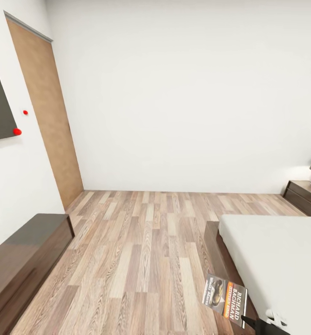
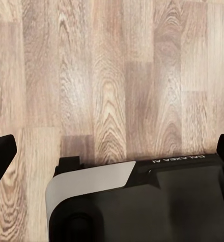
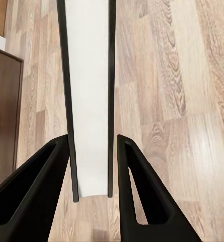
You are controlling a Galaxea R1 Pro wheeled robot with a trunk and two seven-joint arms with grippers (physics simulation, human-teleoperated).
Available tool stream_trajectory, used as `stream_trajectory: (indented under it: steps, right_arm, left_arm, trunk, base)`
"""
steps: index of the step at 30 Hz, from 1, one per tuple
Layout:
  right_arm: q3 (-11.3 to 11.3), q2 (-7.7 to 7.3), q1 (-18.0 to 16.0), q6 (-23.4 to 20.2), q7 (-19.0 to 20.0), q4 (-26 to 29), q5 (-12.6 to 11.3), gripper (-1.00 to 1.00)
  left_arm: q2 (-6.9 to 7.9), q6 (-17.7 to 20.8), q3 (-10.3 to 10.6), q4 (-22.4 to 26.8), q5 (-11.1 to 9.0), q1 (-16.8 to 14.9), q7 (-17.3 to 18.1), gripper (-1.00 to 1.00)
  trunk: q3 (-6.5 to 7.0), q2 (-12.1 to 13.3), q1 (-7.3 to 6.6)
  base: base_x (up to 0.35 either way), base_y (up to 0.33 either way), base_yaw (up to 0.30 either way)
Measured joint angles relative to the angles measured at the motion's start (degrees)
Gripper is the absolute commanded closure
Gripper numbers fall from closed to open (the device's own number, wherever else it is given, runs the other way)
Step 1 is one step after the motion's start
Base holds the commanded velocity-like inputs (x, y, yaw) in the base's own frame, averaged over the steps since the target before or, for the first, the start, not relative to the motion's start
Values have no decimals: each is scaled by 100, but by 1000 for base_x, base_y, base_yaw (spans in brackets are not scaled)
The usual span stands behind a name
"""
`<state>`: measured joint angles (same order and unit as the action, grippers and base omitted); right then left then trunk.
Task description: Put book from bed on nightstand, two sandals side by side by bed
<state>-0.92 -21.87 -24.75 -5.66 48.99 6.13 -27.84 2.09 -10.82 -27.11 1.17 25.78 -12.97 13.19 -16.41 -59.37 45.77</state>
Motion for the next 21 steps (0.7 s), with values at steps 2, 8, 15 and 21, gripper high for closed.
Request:
stream_trajectory:
  steps: [2, 8, 15, 21]
  right_arm:
    - [0, 0, 0, 0, 0, 0, 0, 100]
    - [-2, 0, 0, 0, 1, 0, -1, 100]
    - [0, 0, 0, 0, 0, 0, -2, 100]
    - [-3, 0, 0, 0, 3, 1, -4, 100]
  left_arm:
    - [0, 0, 0, 0, 0, 0, 0, -100]
    - [0, 0, 0, 0, 0, 0, 0, -100]
    - [0, 0, 0, 0, 0, 0, 0, -100]
    - [0, 0, -1, 0, 0, 0, 0, -100]
  trunk:
    - [-13, 0, 0]
    - [-21, 0, 0]
    - [-18, 0, 0]
    - [26, 0, 0]
  base:
    - [0, 0, 0]
    - [0, 0, 0]
    - [0, 0, -2]
    - [0, 0, -52]
